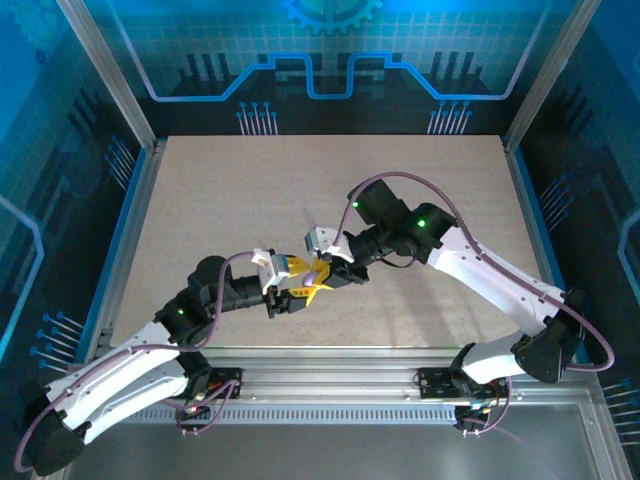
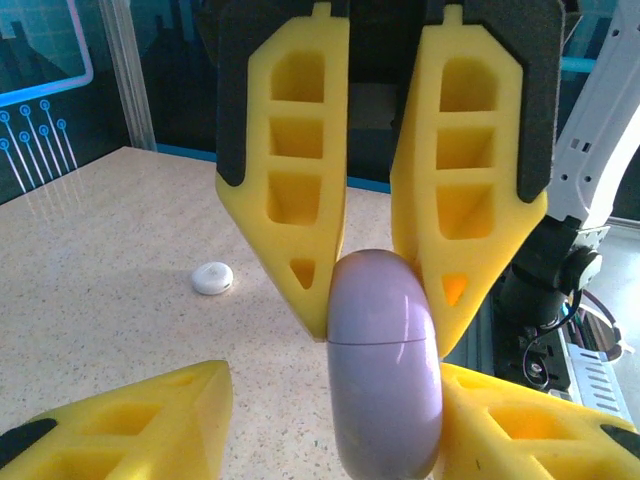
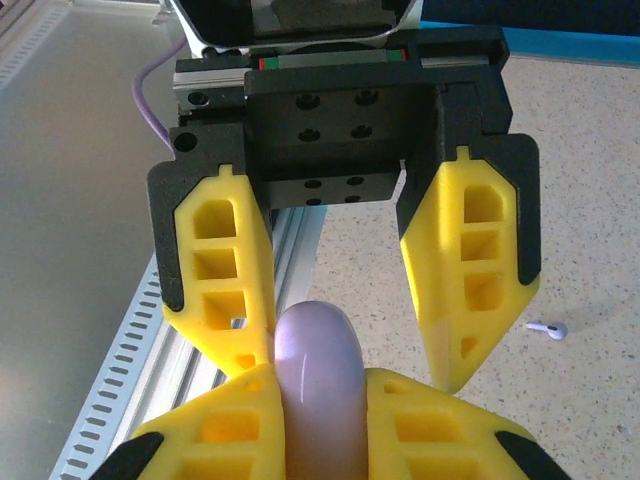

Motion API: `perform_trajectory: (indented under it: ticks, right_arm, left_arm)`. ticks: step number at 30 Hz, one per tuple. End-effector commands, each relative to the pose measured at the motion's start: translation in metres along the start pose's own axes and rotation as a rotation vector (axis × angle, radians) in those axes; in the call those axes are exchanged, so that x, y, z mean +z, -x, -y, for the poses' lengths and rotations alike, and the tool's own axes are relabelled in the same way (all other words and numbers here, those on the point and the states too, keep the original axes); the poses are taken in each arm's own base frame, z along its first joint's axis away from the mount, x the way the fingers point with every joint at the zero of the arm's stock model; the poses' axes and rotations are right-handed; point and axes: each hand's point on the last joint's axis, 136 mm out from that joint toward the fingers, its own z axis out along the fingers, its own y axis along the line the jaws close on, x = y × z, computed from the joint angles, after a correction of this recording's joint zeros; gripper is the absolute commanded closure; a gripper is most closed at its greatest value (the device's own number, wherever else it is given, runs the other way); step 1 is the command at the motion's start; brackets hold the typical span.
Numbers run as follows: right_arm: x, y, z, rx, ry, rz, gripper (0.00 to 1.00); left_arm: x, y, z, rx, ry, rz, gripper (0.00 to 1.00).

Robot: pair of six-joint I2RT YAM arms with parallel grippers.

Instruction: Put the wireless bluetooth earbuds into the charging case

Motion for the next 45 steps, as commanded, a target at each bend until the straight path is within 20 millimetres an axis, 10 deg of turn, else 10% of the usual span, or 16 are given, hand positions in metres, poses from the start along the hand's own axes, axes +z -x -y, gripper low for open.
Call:
perform_trajectory:
  ticks: [1,11,20,27,45]
  right_arm:
    - [0.001,0.014,-0.006,-0.005,0.037,0.043,0.89]
    - [0.001,0.018,-0.004,-0.008,0.029,0.059,0.89]
    - [0.003,0.017,-0.003,0.006,0.034,0.059,0.86]
    - [-0.016,0.017,0.012,-0.031,-0.120,0.075,0.52]
    - [-0.008,0.007,0.019,0.023,-0.140,0.062,0.46]
  left_arm:
    - [0.001,0.015,0.005,0.029,-0.028,0.044,0.46]
    - [0.001,0.014,0.005,0.024,-0.029,0.047,0.43]
    - [0.000,0.016,0.006,0.028,-0.033,0.049,0.79]
    - [-0.002,0.016,0.007,0.029,-0.031,0.049,0.80]
    - [-0.002,0.022,0.007,0.029,-0.031,0.074,0.79]
